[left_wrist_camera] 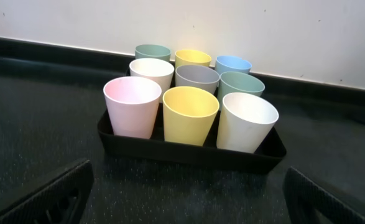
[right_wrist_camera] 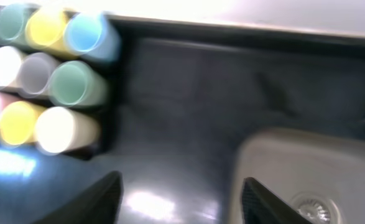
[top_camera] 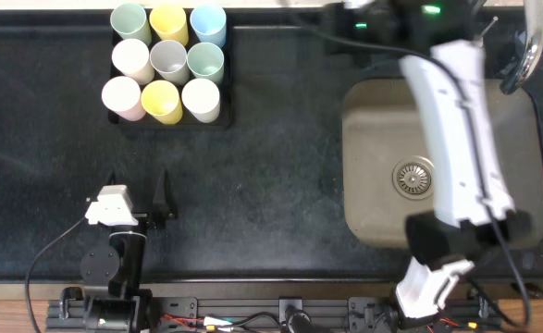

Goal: Store Cups

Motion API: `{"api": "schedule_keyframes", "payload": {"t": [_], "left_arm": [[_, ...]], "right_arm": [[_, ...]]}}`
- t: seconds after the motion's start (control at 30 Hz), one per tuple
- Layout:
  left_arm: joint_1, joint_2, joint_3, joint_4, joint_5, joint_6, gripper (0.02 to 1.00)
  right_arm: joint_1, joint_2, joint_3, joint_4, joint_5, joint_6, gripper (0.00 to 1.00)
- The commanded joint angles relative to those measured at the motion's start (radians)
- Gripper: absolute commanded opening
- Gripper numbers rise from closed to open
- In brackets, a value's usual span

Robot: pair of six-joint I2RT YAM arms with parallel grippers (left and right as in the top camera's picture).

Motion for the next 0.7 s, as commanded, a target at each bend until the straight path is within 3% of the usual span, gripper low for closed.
{"api": "schedule_keyframes", "payload": {"t": [0.03,0.23,0.43,0.7], "left_arm": [[-0.004,-0.012,-0.001,-0.003,0.016,0.018,1.000],[-0.004,-0.012,-0.001,-0.003,0.016,0.018,1.000],[-0.004,-0.012,-0.001,-0.003,0.016,0.018,1.000],[-0.004,-0.012,-0.001,-0.003,0.016,0.018,1.000]], "right_arm": [[-0.083,-0.200,-0.251,0.110,0.036,-0.125,0.785],[-0.181,-0.564,-0.694,0.441,0.045,-0.170,0.998],[-0.208,-0.853,-1.033,0.674,0.046,-0.172,0.996],[-0.180,-1.036,-1.247,0.698,0.046,-0.168,0.998]]}}
